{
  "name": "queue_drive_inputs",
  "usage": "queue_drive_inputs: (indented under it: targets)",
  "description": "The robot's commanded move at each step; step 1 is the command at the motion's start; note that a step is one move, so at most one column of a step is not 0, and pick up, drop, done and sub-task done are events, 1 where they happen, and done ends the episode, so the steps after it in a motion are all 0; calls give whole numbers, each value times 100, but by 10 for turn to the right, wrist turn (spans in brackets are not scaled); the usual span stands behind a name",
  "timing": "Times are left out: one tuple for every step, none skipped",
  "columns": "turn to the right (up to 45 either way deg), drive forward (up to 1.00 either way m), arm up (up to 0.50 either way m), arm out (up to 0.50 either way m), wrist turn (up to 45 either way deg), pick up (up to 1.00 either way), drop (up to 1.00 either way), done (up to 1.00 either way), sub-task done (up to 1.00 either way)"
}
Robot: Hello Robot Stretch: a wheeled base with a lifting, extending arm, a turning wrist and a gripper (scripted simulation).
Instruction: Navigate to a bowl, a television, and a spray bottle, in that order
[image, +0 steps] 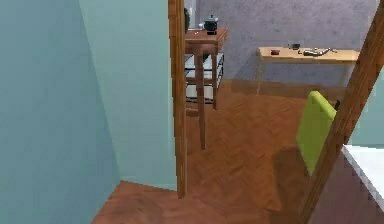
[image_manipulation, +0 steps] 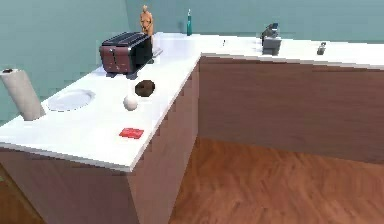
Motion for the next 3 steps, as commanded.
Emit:
queue_drive_inputs:
  targets:
    - [180, 0, 0, 0, 0, 0, 0, 0, 0]
    - [0, 100, 0, 0, 0, 0, 0, 0, 0]
    - [0, 100, 0, 0, 0, 0, 0, 0, 0]
